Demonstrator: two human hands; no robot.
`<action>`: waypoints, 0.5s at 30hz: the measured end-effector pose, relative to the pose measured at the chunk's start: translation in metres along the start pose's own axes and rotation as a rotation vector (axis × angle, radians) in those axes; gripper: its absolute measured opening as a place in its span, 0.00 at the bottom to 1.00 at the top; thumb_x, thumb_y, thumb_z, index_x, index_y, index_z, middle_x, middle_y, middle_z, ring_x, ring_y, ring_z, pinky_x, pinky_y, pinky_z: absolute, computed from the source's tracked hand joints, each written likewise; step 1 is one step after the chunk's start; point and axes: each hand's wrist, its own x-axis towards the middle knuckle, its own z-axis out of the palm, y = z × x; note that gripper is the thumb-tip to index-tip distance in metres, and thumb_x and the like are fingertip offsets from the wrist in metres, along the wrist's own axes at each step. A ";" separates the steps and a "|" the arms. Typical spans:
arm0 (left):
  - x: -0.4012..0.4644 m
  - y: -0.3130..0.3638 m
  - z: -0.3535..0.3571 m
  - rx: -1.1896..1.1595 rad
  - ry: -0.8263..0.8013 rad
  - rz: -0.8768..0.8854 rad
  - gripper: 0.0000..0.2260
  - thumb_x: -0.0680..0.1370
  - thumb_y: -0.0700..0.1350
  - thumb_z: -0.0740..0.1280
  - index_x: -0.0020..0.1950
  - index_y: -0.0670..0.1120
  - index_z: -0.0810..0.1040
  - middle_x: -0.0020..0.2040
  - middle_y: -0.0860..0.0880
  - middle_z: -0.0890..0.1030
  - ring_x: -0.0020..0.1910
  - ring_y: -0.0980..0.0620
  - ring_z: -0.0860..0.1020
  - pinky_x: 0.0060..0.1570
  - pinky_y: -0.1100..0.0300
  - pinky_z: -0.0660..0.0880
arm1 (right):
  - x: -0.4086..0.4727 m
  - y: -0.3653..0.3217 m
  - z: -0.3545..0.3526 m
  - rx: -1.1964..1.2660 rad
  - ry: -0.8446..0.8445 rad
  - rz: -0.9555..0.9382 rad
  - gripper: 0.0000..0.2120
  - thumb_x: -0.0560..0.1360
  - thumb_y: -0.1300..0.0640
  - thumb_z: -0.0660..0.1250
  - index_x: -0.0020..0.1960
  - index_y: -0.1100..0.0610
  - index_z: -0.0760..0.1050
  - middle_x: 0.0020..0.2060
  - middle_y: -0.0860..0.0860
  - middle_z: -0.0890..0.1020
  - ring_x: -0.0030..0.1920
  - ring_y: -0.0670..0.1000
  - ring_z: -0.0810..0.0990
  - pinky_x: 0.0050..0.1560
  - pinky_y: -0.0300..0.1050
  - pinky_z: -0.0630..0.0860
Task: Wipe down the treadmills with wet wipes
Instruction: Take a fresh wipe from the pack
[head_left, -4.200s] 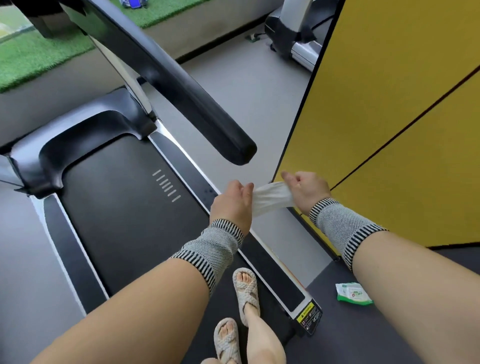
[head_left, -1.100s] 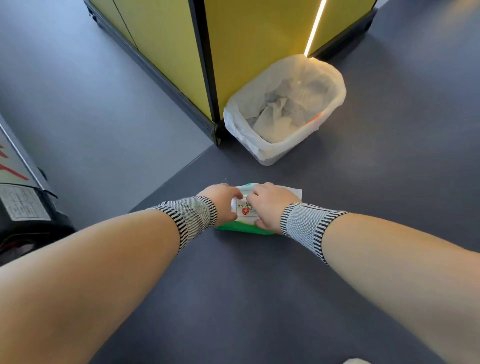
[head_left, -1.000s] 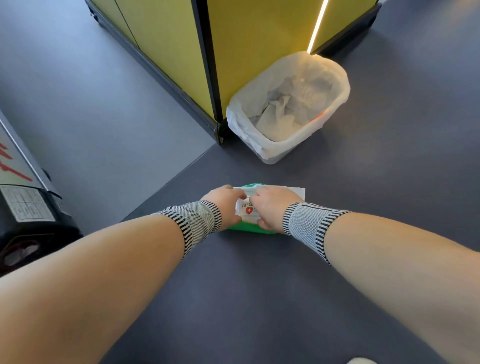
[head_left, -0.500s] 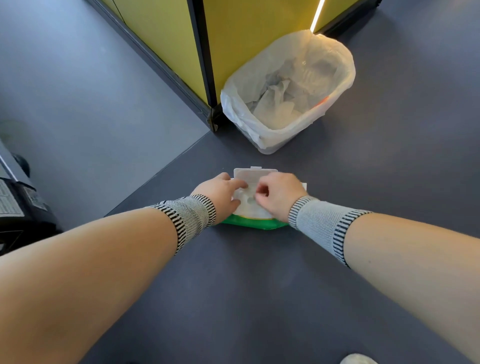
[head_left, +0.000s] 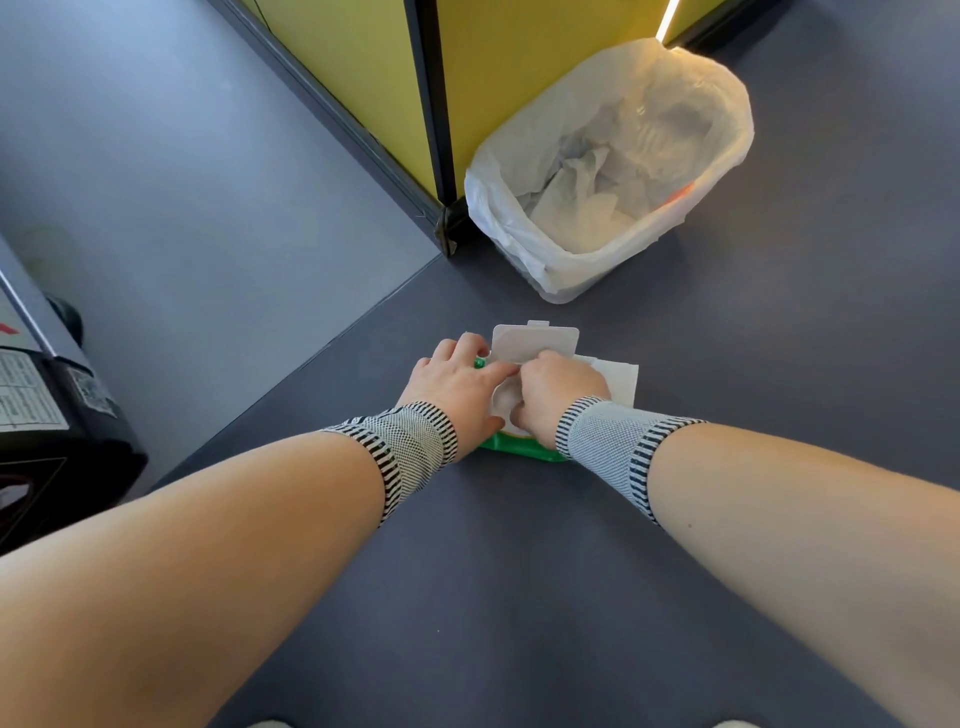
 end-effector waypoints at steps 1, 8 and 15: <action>0.000 -0.001 0.000 -0.004 -0.002 -0.001 0.30 0.74 0.57 0.67 0.74 0.62 0.59 0.69 0.49 0.60 0.68 0.46 0.61 0.65 0.49 0.65 | 0.000 0.003 -0.001 0.048 -0.014 -0.001 0.08 0.75 0.52 0.64 0.51 0.54 0.75 0.46 0.50 0.73 0.45 0.54 0.76 0.40 0.44 0.69; 0.001 0.001 -0.001 -0.051 -0.021 0.004 0.29 0.74 0.58 0.68 0.73 0.61 0.60 0.69 0.50 0.61 0.68 0.47 0.62 0.66 0.49 0.66 | -0.002 0.031 -0.009 0.533 -0.035 0.080 0.11 0.69 0.56 0.68 0.30 0.53 0.70 0.30 0.47 0.74 0.36 0.48 0.73 0.36 0.39 0.68; -0.001 0.001 -0.004 -0.049 -0.032 0.003 0.29 0.75 0.59 0.67 0.73 0.61 0.60 0.68 0.49 0.63 0.67 0.46 0.63 0.65 0.49 0.67 | -0.002 0.036 -0.009 0.918 -0.020 0.180 0.10 0.66 0.65 0.64 0.27 0.58 0.70 0.20 0.47 0.70 0.27 0.48 0.67 0.31 0.39 0.64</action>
